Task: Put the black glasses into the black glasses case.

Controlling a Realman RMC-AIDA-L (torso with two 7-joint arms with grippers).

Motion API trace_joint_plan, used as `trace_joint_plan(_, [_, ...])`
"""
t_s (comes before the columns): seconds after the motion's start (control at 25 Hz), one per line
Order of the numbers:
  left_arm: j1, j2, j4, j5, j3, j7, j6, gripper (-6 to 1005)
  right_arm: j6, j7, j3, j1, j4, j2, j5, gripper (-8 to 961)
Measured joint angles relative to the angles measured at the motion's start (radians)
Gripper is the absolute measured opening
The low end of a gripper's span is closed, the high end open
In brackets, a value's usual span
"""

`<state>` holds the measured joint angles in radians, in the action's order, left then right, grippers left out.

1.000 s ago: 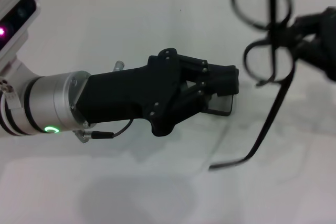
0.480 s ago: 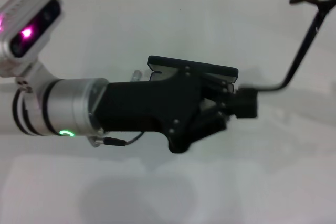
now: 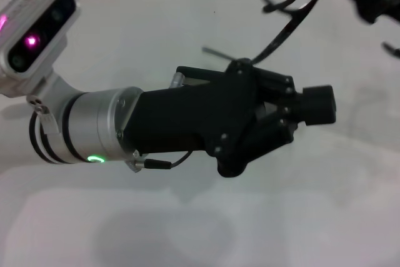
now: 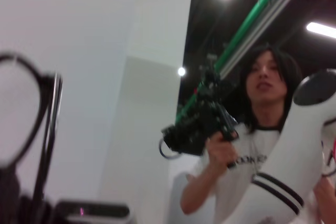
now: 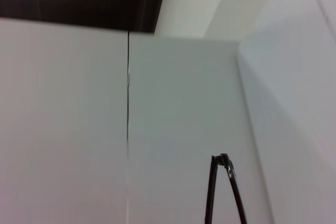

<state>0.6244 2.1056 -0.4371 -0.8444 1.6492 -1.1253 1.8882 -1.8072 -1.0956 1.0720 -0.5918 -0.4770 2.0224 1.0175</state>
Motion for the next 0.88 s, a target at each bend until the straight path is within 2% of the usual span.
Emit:
trace_joint_plan(0.24, [-0.006,0.000,0.011,0.053,0.009,0.014,-0.001,45,0.073,0.036,0.122,-0.003,0.006,0.005,-0.007,56])
trace_joint_plan(0.44, [-0.007,0.000,0.042,0.099,0.010,0.021,-0.044,45,0.086,0.036,0.152,0.003,0.008,0.006,-0.009,57])
trace_joint_plan(0.88, [-0.005,-0.001,0.066,0.102,0.005,0.017,-0.118,46,0.123,0.031,0.211,0.001,0.010,0.005,-0.007,57])
